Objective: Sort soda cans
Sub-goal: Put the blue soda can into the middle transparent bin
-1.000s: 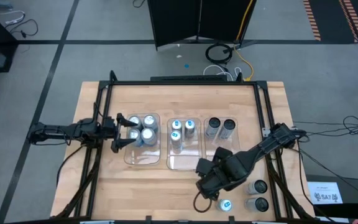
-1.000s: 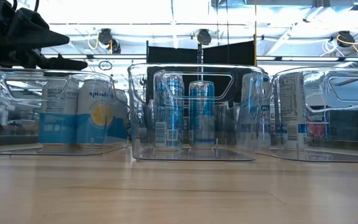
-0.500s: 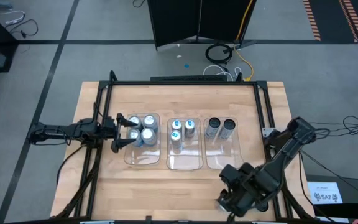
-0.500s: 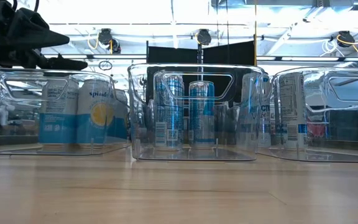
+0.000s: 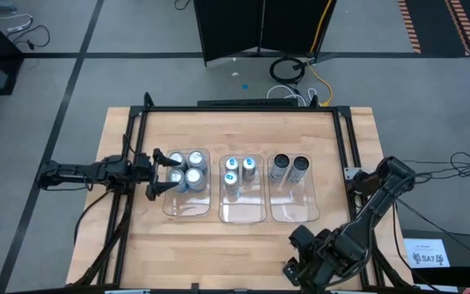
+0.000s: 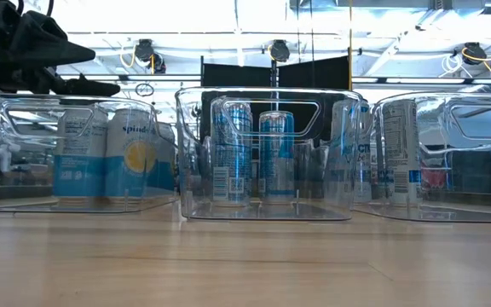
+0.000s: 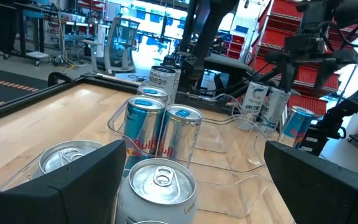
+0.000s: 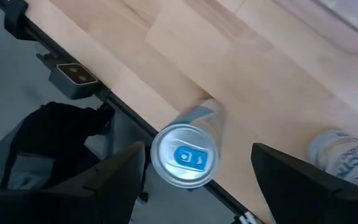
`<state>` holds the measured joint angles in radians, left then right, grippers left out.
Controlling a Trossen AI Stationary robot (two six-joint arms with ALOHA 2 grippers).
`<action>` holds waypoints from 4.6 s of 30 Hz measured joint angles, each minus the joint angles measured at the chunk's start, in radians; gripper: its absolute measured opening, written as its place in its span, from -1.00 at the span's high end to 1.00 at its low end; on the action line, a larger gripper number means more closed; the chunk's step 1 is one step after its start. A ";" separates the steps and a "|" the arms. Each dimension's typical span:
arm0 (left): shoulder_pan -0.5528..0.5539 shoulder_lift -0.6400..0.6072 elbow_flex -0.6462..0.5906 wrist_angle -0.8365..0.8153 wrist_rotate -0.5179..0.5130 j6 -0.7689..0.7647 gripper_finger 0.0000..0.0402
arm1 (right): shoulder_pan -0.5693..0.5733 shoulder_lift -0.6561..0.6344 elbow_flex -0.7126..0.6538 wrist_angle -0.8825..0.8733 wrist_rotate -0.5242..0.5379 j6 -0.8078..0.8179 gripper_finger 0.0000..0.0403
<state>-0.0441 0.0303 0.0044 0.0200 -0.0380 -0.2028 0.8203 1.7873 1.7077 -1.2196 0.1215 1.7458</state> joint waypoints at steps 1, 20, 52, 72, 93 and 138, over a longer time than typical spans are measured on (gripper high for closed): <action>0.000 0.000 0.000 0.000 0.000 0.000 -0.94 | 0.000 0.006 0.000 0.011 -0.001 0.003 -0.43; 0.000 0.000 0.000 0.000 0.000 0.000 -0.94 | 0.000 0.063 0.000 0.043 -0.041 -0.011 -0.43; 0.000 0.000 0.000 0.000 0.000 0.000 -0.94 | 0.000 0.120 0.000 0.091 -0.072 -0.069 -0.43; 0.000 0.000 0.000 0.000 0.000 0.000 -0.94 | 0.000 0.100 0.000 0.071 -0.077 -0.112 -0.76; 0.000 0.000 0.000 0.000 0.000 0.000 -0.94 | 0.046 0.082 0.000 0.121 0.026 -0.100 -0.82; 0.000 0.000 0.000 0.000 0.000 0.000 -0.94 | 0.027 0.154 -0.002 0.062 -0.013 -0.120 -0.20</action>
<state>-0.0438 0.0303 0.0044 0.0197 -0.0383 -0.2024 0.8471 1.9408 1.7061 -1.1576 0.1081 1.6253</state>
